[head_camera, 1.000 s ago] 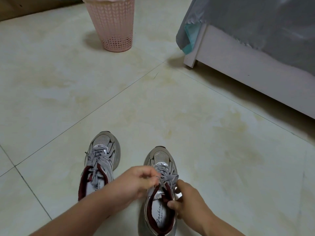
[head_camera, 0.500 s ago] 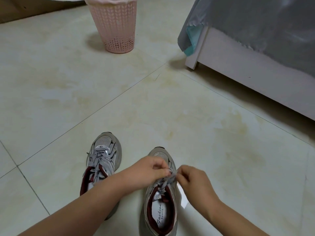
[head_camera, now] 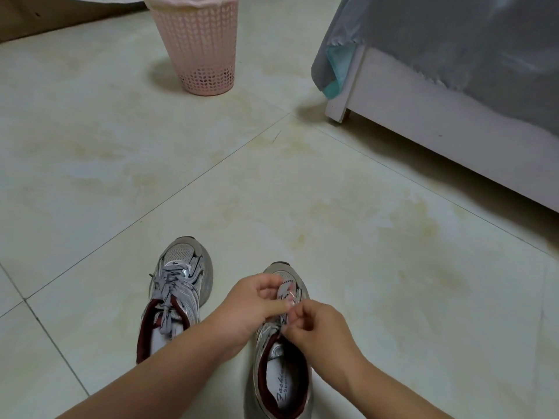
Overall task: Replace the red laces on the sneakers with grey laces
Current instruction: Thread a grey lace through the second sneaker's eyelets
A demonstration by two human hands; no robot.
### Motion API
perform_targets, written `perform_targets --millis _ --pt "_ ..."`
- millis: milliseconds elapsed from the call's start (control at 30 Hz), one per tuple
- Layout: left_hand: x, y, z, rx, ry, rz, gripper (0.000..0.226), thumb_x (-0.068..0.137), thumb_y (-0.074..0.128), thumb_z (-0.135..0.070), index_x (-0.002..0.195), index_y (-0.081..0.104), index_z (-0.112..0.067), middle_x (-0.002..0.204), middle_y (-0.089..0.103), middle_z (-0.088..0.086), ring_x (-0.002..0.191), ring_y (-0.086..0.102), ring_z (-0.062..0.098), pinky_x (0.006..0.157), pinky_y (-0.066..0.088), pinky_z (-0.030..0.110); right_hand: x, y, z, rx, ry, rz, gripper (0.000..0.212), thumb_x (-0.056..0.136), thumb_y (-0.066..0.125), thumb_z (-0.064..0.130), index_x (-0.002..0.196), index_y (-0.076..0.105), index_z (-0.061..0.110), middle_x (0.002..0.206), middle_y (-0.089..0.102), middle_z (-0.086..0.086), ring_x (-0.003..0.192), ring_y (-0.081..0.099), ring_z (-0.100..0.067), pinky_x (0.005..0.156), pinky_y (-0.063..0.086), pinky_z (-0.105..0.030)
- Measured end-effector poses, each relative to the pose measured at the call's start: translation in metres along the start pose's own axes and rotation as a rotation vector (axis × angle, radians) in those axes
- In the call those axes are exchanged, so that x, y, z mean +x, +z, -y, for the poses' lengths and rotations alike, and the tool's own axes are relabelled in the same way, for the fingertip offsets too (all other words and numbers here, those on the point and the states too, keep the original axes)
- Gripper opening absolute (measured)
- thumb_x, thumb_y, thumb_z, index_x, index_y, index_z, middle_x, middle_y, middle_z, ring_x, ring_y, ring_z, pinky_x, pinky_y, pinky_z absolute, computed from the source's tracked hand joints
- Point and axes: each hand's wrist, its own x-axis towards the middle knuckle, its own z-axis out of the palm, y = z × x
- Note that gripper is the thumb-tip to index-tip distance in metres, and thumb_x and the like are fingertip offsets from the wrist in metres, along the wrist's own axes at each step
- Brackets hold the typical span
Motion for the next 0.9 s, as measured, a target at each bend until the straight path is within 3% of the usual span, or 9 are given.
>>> perform_targets --millis 167,267,333,400,467,600,733,800,900 --pt "0.003 -0.001 0.0 -0.064 -0.036 -0.206 0.027 0.077 0.064 0.01 0.093 0.056 -0.01 0.076 0.064 0.009 0.047 0.057 0.006 0.043 0.041 0.014 0.002 -0.005 0.003 0.291 0.111 -0.017 0.02 0.085 0.048 -0.003 0.072 0.052 0.013 0.065 0.047 -0.005 0.056 0.041 -0.013 0.049 0.035 -0.017" --pt "0.005 -0.005 -0.001 -0.113 -0.062 -0.366 0.039 0.077 0.068 0.003 0.107 0.05 -0.014 0.075 0.062 0.013 0.043 0.045 0.01 0.041 0.038 0.018 0.004 -0.006 0.009 0.412 0.098 -0.021 0.024 0.091 0.052 0.008 0.067 0.052 0.01 0.059 0.047 -0.005 0.055 0.039 -0.015 0.053 0.035 -0.022" --pt "0.006 -0.006 -0.003 -0.144 -0.054 -0.398 0.033 0.08 0.066 0.0 0.109 0.052 -0.008 0.073 0.064 0.01 0.041 0.042 0.007 0.042 0.04 0.018 0.006 -0.006 0.016 0.48 0.098 -0.057 0.025 0.092 0.05 0.011 0.069 0.058 0.007 0.052 0.048 -0.002 0.048 0.039 -0.012 0.05 0.036 -0.019" --pt "0.004 -0.001 -0.009 -0.113 0.019 -0.375 0.016 0.084 0.062 -0.003 0.1 0.06 0.001 0.068 0.068 0.004 0.041 0.049 0.004 0.042 0.042 0.014 0.009 -0.006 0.021 0.499 0.119 -0.09 0.028 0.093 0.046 0.011 0.071 0.063 0.007 0.046 0.046 0.001 0.042 0.037 -0.01 0.044 0.034 -0.015" --pt "-0.001 0.005 -0.017 -0.038 0.156 -0.359 0.005 0.085 0.062 -0.004 0.088 0.064 -0.005 0.061 0.07 -0.001 0.049 0.059 0.005 0.045 0.045 0.011 0.011 -0.005 0.026 0.415 0.136 -0.057 0.031 0.094 0.044 0.013 0.067 0.06 0.011 0.043 0.041 0.003 0.039 0.034 -0.009 0.041 0.03 -0.015" --pt "-0.007 0.018 -0.03 0.254 0.415 -0.291 0.02 0.079 0.068 -0.01 0.075 0.064 -0.029 0.064 0.071 -0.01 0.064 0.064 -0.001 0.062 0.043 0.005 0.013 0.0 0.034 0.249 0.15 0.142 0.026 0.084 0.037 0.002 0.06 0.039 0.012 0.048 0.032 0.002 0.041 0.027 -0.009 0.043 0.022 -0.02" --pt "-0.007 0.02 -0.031 0.417 0.469 -0.273 0.026 0.079 0.069 -0.019 0.079 0.057 -0.042 0.068 0.068 -0.021 0.072 0.058 -0.009 0.063 0.036 0.0 0.011 -0.003 0.039 0.214 0.087 0.295 0.02 0.085 0.042 0.007 0.066 0.039 0.013 0.054 0.032 0.003 0.048 0.028 -0.009 0.051 0.023 -0.024" --pt "-0.002 0.017 -0.031 0.501 0.431 -0.193 0.025 0.085 0.062 -0.021 0.086 0.054 -0.044 0.069 0.069 -0.021 0.074 0.059 -0.009 0.063 0.039 0.003 0.01 -0.007 0.038 0.227 0.057 0.316 0.031 0.091 0.042 0.015 0.061 0.041 0.012 0.051 0.032 0.006 0.049 0.028 -0.009 0.052 0.024 -0.024" --pt "0.004 0.01 -0.025 0.567 0.354 -0.068 0.02 0.095 0.044 -0.019 0.105 0.049 -0.036 0.059 0.061 -0.016 0.051 0.056 -0.005 0.05 0.036 0.014 0.01 -0.013 0.037 0.253 0.07 0.298 0.053 0.093 0.037 0.019 0.041 0.04 0.025 0.043 0.029 0.012 0.043 0.025 -0.007 0.047 0.024 -0.021"
